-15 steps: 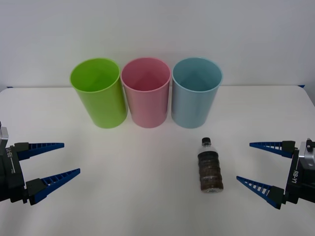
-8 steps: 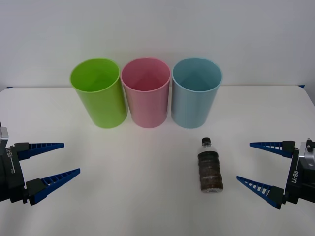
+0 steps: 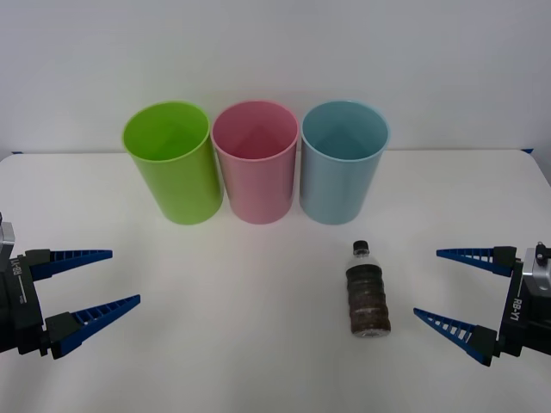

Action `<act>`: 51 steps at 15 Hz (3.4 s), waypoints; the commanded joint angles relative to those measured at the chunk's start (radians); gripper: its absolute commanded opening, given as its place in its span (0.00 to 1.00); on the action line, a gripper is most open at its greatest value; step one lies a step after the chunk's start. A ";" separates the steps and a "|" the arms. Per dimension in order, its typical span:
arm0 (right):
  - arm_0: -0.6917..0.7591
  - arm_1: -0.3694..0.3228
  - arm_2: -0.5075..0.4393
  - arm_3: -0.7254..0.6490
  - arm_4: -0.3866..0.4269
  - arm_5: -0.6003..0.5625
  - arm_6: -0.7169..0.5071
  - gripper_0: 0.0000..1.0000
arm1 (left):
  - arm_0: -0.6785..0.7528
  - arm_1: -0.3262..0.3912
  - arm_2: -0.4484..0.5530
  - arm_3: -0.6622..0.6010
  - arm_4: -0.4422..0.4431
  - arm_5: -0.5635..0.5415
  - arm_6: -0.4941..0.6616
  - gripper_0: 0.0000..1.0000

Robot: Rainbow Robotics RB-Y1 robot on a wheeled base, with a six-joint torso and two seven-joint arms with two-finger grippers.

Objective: Put cans in the blue bin and PET bottles in the pink bin and trash in the green bin.

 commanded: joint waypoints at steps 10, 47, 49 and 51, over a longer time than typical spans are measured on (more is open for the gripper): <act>-0.005 0.011 -0.018 -0.018 0.005 0.000 -0.002 1.00 | 0.000 0.000 0.000 0.000 0.000 0.000 0.000 1.00; -0.262 0.382 0.334 -0.156 1.307 -0.109 -1.210 1.00 | 0.000 0.000 0.000 0.000 0.000 0.000 0.000 1.00; -0.278 0.385 0.331 -0.120 1.307 -0.109 -1.210 1.00 | 0.000 0.000 0.000 0.000 0.000 0.000 0.000 1.00; -0.282 0.385 0.327 -0.100 1.307 -0.109 -1.210 1.00 | 0.000 0.000 0.000 0.000 0.000 0.000 0.000 1.00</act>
